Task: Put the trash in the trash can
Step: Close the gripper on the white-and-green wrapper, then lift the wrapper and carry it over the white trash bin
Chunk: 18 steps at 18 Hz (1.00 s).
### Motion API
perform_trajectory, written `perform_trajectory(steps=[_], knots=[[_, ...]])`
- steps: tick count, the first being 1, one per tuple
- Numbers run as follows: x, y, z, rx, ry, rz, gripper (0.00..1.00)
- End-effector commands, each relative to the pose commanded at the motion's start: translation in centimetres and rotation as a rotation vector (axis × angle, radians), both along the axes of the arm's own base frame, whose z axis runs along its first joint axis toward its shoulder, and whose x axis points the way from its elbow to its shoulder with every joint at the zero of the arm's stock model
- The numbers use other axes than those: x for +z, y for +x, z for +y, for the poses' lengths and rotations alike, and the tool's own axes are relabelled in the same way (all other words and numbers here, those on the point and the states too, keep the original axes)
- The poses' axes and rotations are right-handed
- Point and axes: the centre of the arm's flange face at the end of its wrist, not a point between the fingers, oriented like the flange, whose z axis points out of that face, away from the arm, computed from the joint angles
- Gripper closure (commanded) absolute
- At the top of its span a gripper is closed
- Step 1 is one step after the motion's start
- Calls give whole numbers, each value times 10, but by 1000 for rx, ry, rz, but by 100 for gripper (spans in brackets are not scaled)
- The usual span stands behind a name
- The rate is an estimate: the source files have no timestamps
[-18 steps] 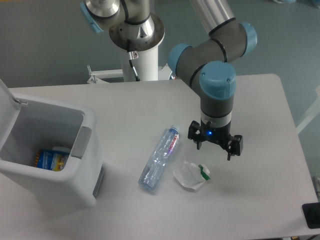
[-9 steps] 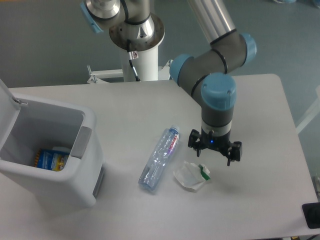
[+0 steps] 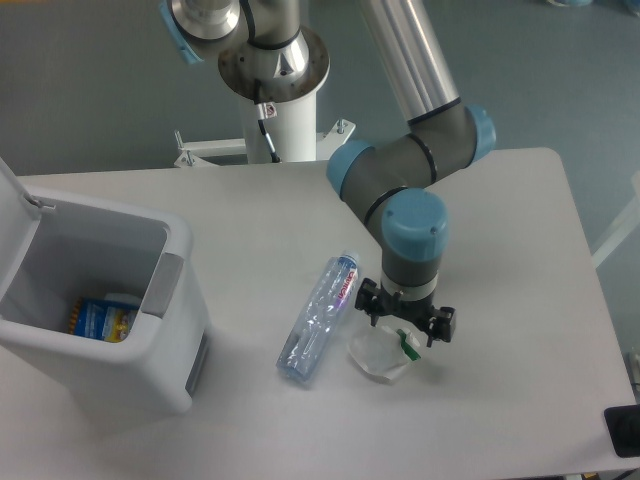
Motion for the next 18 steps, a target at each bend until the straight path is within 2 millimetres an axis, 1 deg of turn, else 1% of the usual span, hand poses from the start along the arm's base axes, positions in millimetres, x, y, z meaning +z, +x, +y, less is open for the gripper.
perform_trajectory(steps=[1,3,4,5,6,9,10,16,18], knots=[[-2,3,5,-9,-3,1,0],[0,1,8,-9,1,7,0],[-1,-1,9,-9,1,7,7],[1,-3,11,-9,5,12,21],[0,-5,12,-9,5,12,36],[-1,-7,14,-9,6,13,100],[-1,-7,15,-8,7,12,100],[13,-12,19,-5,29,32,100],[21,-15,21,-2,43,43,100]])
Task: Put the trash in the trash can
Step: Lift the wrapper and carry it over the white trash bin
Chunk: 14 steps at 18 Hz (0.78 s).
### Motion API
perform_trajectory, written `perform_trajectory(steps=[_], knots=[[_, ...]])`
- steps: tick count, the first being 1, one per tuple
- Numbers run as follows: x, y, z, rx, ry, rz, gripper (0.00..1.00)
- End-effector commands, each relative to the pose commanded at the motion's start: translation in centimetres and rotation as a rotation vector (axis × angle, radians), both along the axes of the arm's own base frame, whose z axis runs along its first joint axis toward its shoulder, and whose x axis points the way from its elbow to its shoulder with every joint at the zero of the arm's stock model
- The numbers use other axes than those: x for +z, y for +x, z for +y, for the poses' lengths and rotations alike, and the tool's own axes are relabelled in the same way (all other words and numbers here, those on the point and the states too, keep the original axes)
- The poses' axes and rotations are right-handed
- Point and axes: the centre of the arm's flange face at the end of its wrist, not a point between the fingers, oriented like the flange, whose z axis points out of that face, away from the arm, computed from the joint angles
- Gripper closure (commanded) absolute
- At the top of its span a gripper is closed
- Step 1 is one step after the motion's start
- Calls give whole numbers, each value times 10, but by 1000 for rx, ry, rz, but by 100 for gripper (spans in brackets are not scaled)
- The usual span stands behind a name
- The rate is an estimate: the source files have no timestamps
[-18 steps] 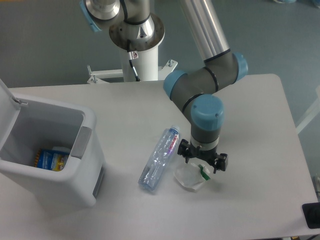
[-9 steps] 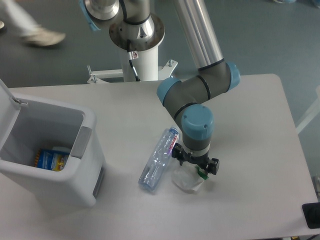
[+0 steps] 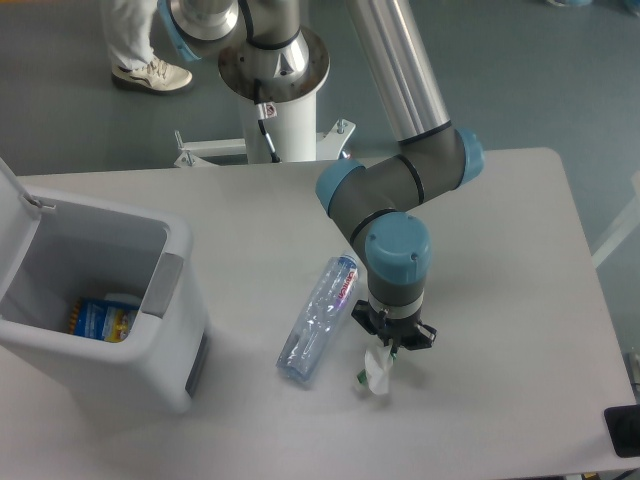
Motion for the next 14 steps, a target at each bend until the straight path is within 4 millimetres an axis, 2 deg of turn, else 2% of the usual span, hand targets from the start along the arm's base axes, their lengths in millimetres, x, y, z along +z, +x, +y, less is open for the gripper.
perform_trajectory(steps=[2,5,7,9,11,14], knots=[[18,-8,5,33,29,25,100],[78,-12,15,88,138,73,100],[116,-2,20,86,251,55,100],[159,21,23,67,369,19,100],[208,60,31,41,480,-5,100],[263,117,41,20,572,-12,100]])
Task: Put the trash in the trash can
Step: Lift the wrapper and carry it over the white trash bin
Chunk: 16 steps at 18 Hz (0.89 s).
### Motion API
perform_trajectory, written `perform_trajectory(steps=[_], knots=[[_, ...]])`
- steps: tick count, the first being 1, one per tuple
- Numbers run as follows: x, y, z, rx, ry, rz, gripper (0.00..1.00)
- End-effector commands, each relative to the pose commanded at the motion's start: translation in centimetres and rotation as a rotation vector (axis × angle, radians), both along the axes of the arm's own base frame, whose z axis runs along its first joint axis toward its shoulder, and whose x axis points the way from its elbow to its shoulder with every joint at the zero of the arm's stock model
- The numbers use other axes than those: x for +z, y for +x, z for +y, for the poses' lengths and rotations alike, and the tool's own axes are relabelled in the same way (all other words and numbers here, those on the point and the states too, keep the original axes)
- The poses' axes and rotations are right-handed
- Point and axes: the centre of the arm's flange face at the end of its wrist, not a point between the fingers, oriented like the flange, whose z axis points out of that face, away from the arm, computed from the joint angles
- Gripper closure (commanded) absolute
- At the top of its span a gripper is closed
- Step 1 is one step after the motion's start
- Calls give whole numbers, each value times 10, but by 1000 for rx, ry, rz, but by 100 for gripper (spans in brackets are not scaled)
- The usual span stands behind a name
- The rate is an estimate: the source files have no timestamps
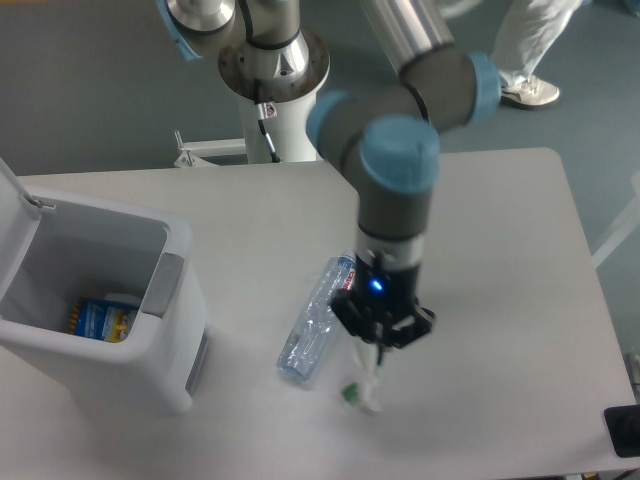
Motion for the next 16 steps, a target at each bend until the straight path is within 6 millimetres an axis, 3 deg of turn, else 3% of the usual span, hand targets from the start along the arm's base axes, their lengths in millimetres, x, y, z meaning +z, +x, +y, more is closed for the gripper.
perform_trajectory(steps=[6,8,10,11,12,13,14,16], knots=[[70,115,12,-90,103,8,100],[77,156,10,-140,112,8,100],[70,183,8,-174,103,-5,100],[61,191,6,-185,87,-14,91],[54,198,6,-201,77,-19,61],[49,204,7,-213,69,-22,21],[43,206,7,-216,62,-30,0],[38,206,6,-209,54,-40,0]])
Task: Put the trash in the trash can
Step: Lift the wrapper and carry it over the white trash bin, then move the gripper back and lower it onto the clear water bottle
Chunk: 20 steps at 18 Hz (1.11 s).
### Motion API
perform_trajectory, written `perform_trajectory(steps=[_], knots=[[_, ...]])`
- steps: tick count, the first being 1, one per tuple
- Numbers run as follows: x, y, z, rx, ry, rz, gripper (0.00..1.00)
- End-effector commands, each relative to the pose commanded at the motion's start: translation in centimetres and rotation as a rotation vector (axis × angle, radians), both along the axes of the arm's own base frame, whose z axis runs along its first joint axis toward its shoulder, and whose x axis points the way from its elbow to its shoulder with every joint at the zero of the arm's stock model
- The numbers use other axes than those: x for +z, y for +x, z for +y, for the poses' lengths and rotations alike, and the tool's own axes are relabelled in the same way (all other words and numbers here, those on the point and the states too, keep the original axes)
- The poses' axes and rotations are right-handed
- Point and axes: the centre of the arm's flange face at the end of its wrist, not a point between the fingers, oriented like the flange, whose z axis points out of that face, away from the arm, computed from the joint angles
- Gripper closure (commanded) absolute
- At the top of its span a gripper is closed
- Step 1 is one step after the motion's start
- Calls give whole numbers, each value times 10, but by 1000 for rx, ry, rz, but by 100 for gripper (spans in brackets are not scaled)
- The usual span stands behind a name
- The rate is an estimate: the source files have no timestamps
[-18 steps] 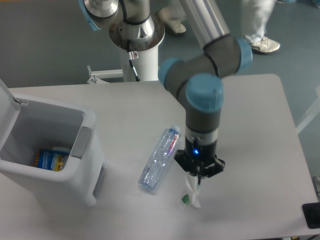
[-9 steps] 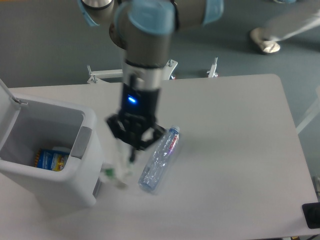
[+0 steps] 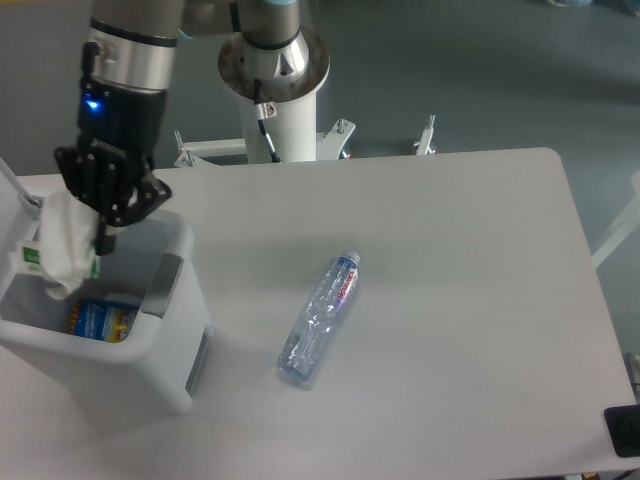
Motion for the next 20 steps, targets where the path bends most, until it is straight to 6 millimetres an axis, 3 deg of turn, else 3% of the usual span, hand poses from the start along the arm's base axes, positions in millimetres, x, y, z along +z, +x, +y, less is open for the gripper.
perform_trajectory(steps=[2,4,6,7,10,13,15,20], knots=[[4,-1,2,-3,12,-6,0],[6,-16,0,21,22,-23,0],[12,-61,-11,104,34,-25,0],[12,-95,-20,162,36,-24,0],[-29,-208,-38,309,5,-96,0],[-80,-283,-48,390,-46,-151,0],[-117,-308,-43,403,-89,-180,0],[-211,-321,-32,346,-294,-244,0]])
